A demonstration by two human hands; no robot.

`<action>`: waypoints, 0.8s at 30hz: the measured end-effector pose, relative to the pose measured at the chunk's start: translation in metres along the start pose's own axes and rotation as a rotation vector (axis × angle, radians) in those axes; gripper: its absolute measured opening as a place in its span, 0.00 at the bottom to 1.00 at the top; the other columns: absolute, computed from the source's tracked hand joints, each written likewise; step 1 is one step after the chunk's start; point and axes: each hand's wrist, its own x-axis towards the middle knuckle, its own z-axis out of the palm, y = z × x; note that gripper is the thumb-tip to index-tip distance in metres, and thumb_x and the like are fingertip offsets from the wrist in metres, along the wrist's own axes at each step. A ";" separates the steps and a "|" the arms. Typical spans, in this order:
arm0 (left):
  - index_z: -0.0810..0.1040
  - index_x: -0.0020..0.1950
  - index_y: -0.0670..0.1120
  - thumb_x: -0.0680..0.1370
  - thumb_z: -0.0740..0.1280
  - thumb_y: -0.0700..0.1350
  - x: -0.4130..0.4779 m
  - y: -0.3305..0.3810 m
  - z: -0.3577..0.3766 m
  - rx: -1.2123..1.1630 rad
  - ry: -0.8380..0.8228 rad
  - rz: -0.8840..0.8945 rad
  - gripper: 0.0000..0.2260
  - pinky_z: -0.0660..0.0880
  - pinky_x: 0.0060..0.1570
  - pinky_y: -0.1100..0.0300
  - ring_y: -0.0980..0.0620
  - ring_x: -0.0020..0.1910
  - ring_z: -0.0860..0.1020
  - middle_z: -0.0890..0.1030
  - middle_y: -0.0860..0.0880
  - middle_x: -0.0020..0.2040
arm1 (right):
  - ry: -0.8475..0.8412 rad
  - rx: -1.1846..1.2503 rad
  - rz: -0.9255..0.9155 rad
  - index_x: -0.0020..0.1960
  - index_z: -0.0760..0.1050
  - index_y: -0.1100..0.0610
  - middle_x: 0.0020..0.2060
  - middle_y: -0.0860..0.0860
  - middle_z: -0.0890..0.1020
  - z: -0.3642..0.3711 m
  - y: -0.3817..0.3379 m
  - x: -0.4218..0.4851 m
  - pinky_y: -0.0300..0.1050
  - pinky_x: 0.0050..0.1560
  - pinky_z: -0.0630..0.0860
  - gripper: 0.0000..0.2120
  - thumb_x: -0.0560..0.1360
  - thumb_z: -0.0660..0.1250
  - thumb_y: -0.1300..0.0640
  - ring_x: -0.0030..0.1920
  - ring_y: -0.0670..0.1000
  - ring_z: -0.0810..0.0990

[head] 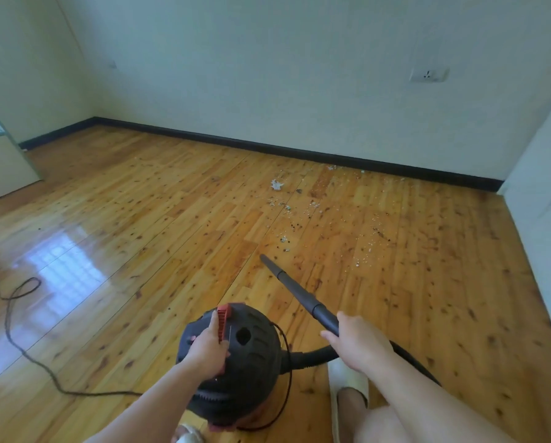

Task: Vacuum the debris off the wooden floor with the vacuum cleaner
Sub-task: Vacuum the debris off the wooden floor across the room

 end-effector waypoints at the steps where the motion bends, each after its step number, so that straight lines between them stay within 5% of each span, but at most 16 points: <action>1: 0.36 0.82 0.56 0.84 0.60 0.40 -0.001 -0.002 -0.001 0.027 -0.010 -0.010 0.38 0.79 0.35 0.62 0.55 0.39 0.80 0.81 0.46 0.49 | -0.007 -0.009 0.003 0.65 0.70 0.52 0.48 0.46 0.80 -0.003 0.001 -0.002 0.35 0.34 0.71 0.19 0.84 0.59 0.39 0.38 0.45 0.78; 3: 0.36 0.83 0.54 0.84 0.60 0.41 0.000 -0.004 -0.001 0.099 -0.015 -0.008 0.38 0.82 0.43 0.57 0.52 0.43 0.82 0.82 0.45 0.51 | -0.002 -0.043 0.024 0.61 0.70 0.51 0.43 0.45 0.78 -0.009 0.003 -0.004 0.35 0.31 0.68 0.17 0.84 0.58 0.38 0.37 0.44 0.78; 9: 0.36 0.83 0.50 0.83 0.62 0.39 0.000 -0.004 0.000 0.201 -0.006 0.042 0.40 0.82 0.45 0.57 0.50 0.50 0.84 0.81 0.47 0.52 | 0.040 -0.086 0.136 0.66 0.70 0.50 0.42 0.45 0.78 -0.011 0.008 0.002 0.37 0.30 0.70 0.19 0.84 0.57 0.38 0.35 0.43 0.76; 17: 0.36 0.83 0.52 0.84 0.61 0.40 -0.014 -0.003 0.010 0.223 -0.028 0.101 0.38 0.82 0.46 0.56 0.50 0.48 0.83 0.79 0.47 0.52 | -0.013 -0.012 0.163 0.60 0.69 0.51 0.42 0.46 0.78 -0.013 0.015 -0.015 0.37 0.29 0.69 0.16 0.84 0.59 0.39 0.36 0.44 0.79; 24: 0.36 0.83 0.49 0.83 0.62 0.39 -0.017 -0.006 0.013 0.267 -0.025 0.083 0.39 0.81 0.44 0.59 0.51 0.46 0.83 0.81 0.46 0.52 | 0.001 -0.051 0.100 0.66 0.71 0.51 0.45 0.45 0.78 -0.016 0.014 -0.036 0.36 0.32 0.69 0.20 0.83 0.60 0.38 0.40 0.44 0.78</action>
